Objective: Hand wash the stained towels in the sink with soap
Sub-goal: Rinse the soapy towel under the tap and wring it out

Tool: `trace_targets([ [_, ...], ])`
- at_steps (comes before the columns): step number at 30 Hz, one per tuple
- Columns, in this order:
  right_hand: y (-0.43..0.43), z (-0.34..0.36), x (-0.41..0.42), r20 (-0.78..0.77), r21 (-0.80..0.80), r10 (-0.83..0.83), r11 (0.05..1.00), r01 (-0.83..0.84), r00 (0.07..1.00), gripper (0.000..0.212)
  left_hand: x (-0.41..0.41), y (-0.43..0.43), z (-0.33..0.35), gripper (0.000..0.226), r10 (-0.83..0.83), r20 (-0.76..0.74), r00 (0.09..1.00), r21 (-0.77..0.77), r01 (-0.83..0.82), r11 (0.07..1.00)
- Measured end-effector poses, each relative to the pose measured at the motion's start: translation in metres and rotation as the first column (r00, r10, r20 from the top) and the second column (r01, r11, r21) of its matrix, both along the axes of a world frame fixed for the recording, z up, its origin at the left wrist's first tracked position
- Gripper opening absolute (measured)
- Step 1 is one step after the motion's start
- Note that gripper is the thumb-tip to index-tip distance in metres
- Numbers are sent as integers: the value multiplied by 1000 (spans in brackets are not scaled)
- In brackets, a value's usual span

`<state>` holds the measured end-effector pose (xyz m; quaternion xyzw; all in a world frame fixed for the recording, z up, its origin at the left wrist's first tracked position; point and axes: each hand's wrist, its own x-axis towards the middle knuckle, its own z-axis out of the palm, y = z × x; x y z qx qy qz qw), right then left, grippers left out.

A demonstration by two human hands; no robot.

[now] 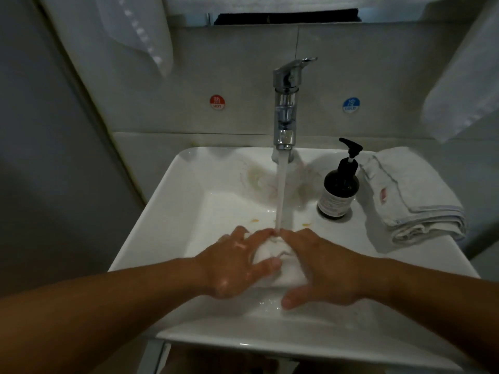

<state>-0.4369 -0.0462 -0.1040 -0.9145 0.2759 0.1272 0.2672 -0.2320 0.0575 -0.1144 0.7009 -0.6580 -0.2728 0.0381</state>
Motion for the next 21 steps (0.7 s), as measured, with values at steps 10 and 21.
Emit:
trace_targets([
  [10, -15, -24, 32, 88, -236, -104, 964, 122, 991, 95, -5, -28, -13, 38, 63, 147, 987, -191, -35, 981],
  [21, -23, 21, 3, 1, 311, -337, 895, 320, 941, 73, 8, -33, 18, 77, 231, -62, 971, 36, -229, 973],
])
